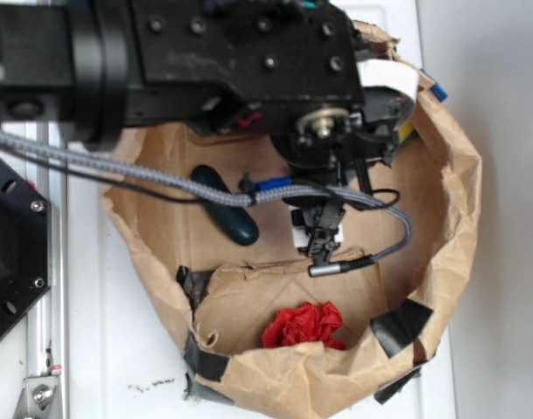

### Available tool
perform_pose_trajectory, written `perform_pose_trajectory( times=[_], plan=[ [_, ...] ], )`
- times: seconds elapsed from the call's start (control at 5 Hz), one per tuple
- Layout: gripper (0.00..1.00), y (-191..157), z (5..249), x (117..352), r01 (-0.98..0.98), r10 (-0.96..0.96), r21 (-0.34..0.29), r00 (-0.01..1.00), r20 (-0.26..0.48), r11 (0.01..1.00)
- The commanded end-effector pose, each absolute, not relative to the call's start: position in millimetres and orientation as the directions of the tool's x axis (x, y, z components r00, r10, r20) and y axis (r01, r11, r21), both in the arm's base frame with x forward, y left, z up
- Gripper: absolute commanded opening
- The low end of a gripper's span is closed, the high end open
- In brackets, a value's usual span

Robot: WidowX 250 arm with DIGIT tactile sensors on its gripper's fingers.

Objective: Grab the rock.

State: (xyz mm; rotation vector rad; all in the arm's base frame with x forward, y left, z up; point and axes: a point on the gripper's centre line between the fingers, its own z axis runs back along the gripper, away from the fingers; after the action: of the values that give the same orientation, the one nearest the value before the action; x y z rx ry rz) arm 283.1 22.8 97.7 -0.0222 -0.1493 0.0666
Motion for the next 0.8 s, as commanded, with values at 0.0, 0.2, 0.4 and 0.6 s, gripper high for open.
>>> perform_pose_trajectory(
  times=[0.0, 0.2, 0.4, 0.6],
  plan=[
    [1.00, 33, 82, 307, -0.047, 0.051, -0.027, 0.983, 0.176, 0.999],
    [1.00, 35, 72, 312, -0.028, 0.031, -0.018, 0.986, 0.163, 0.999],
    [1.00, 38, 68, 313, -0.010, 0.017, -0.050, 0.989, 0.148, 0.999],
    [1.00, 39, 63, 313, -0.014, 0.018, -0.028, 0.989, 0.145, 1.000]
  ],
)
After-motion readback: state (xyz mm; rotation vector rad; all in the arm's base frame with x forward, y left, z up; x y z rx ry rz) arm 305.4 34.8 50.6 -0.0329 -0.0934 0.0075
